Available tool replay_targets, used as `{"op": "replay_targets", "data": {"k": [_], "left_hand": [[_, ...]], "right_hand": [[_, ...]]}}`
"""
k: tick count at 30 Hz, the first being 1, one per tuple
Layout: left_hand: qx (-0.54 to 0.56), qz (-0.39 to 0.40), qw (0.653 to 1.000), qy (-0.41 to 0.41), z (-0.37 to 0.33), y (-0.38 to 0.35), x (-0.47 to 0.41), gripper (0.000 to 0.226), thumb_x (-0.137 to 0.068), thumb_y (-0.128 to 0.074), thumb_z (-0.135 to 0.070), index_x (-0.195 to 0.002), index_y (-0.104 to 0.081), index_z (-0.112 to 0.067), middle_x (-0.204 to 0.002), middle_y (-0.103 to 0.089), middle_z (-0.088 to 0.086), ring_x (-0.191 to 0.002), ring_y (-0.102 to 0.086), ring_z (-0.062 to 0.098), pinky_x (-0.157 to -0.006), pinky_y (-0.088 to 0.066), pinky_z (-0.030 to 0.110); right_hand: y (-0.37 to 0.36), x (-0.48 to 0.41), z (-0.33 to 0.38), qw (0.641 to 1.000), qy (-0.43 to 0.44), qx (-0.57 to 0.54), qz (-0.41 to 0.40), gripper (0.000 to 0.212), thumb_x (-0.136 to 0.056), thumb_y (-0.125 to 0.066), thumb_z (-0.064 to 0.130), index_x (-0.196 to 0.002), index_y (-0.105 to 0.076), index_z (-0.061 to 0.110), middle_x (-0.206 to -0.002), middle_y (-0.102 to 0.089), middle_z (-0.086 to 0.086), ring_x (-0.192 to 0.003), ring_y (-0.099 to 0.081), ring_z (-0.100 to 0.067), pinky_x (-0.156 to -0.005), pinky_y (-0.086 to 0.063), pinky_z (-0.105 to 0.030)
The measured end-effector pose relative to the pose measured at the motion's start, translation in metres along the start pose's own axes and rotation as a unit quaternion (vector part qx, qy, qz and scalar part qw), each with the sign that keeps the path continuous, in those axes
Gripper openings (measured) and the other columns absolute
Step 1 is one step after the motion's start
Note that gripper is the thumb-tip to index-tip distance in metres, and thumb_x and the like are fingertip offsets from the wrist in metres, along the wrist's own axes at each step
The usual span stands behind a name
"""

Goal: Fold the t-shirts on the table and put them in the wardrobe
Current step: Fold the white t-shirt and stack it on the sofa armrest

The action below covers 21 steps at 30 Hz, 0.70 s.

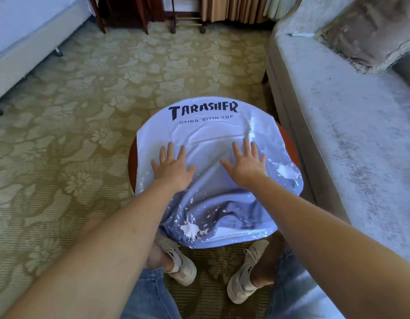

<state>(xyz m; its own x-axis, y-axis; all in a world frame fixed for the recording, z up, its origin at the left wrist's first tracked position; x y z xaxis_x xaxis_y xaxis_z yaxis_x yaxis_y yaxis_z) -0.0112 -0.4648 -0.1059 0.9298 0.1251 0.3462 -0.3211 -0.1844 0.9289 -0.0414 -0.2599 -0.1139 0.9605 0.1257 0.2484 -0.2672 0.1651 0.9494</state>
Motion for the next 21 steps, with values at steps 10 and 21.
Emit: {"op": "replay_targets", "data": {"k": [10, 21], "left_hand": [[-0.016, -0.042, 0.999, -0.003, 0.016, -0.031, -0.032, 0.081, -0.088, -0.011, -0.076, -0.155, 0.003, -0.033, -0.162, 0.02, 0.003, -0.148, 0.02, 0.026, -0.116, 0.01, 0.058], [-0.04, -0.025, 0.998, -0.034, 0.002, -0.044, 0.001, 0.081, -0.089, -0.012, -0.076, -0.154, 0.009, -0.033, -0.161, 0.023, 0.003, -0.147, 0.022, 0.026, -0.116, 0.01, 0.058]], "right_hand": [[-0.028, -0.027, -0.01, 0.998, 0.001, 0.051, -0.023, 0.081, -0.09, -0.012, 0.075, -0.156, -0.001, 0.029, -0.163, 0.011, -0.005, -0.15, 0.009, -0.028, -0.117, 0.001, -0.059], [-0.042, 0.031, -0.022, 0.999, -0.002, 0.048, -0.003, 0.083, -0.09, -0.008, 0.075, -0.156, 0.005, 0.026, -0.162, 0.017, -0.003, -0.149, 0.015, -0.027, -0.119, 0.003, -0.057]]}}
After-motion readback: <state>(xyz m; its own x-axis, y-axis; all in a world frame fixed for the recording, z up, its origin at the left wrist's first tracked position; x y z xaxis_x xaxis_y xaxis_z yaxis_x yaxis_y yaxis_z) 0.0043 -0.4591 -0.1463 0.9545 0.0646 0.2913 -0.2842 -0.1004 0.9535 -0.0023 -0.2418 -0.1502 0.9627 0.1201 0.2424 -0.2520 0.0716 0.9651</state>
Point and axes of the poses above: each hand's wrist, its own x-axis away from the middle knuckle, its own y-axis out of the back of the hand, z = x × y, the point moved 2 cm from there along -x, towards the middle knuckle
